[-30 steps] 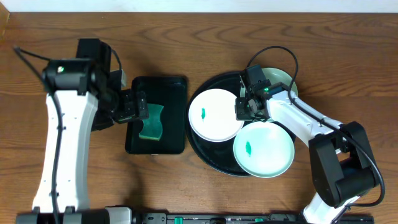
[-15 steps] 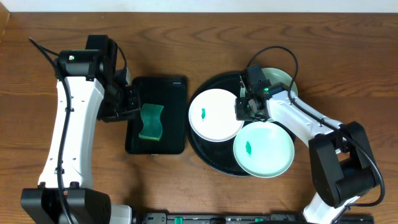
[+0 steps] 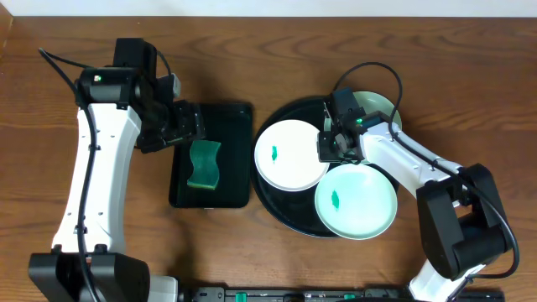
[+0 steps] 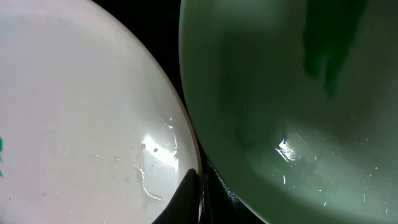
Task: Clean dirty plates on tray and stack at the side
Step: 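Reach the left gripper to the green sponge in the black tray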
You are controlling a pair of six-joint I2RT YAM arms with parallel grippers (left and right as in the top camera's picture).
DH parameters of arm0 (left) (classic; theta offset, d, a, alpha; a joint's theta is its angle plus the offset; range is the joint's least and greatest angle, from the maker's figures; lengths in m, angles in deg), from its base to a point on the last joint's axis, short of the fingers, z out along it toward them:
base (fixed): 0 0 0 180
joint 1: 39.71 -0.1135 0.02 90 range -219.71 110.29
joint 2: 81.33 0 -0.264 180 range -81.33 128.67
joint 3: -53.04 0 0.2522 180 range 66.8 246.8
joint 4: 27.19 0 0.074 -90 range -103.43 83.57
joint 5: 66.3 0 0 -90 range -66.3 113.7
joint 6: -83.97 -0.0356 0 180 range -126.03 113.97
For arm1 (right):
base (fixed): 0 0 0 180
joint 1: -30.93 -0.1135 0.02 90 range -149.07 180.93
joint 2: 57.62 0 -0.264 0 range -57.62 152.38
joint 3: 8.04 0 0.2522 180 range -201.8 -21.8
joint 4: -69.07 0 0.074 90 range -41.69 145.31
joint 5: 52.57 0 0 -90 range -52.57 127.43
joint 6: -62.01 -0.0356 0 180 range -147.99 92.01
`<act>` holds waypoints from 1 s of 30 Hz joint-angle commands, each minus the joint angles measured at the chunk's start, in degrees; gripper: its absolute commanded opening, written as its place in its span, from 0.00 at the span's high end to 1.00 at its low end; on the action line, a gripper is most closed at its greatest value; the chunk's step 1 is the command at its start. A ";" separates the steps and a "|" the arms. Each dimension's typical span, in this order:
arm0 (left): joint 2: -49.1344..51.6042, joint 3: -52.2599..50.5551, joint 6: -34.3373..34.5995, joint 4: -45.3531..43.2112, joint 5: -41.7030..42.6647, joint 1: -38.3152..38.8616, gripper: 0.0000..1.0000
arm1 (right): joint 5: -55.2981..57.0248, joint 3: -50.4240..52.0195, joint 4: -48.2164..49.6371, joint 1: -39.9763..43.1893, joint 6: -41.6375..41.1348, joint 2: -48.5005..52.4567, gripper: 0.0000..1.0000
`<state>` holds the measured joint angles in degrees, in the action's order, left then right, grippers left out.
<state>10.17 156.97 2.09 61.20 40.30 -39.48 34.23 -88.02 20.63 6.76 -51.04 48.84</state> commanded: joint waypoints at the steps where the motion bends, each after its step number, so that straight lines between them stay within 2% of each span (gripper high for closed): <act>1: 0.13 -2.58 0.07 -0.68 0.70 0.11 0.20 | -0.09 0.35 0.07 -0.33 -0.52 -0.24 0.97; 7: 0.13 -7.93 0.07 -5.49 0.70 0.11 0.27 | -0.07 0.35 0.07 -0.33 -0.52 -0.24 0.96; 9: 0.13 -10.14 0.07 -7.72 0.68 0.11 0.37 | -0.07 0.35 0.07 -0.33 -0.52 -0.24 0.97; 12: 0.13 -13.16 0.07 -10.91 0.57 0.11 0.44 | -0.07 0.35 0.09 -0.33 -0.52 -0.24 0.96; 22: 0.13 -17.75 0.13 -18.10 -3.19 0.26 0.47 | -0.07 0.35 0.09 -0.33 -0.52 -0.24 0.96; 30: 0.61 -17.75 0.13 -20.39 -4.83 3.89 0.47 | -0.07 0.35 0.09 -0.33 -0.52 -0.24 0.96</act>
<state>10.20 139.57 2.31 41.29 36.85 -37.17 34.23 -87.99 20.63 6.76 -51.04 48.84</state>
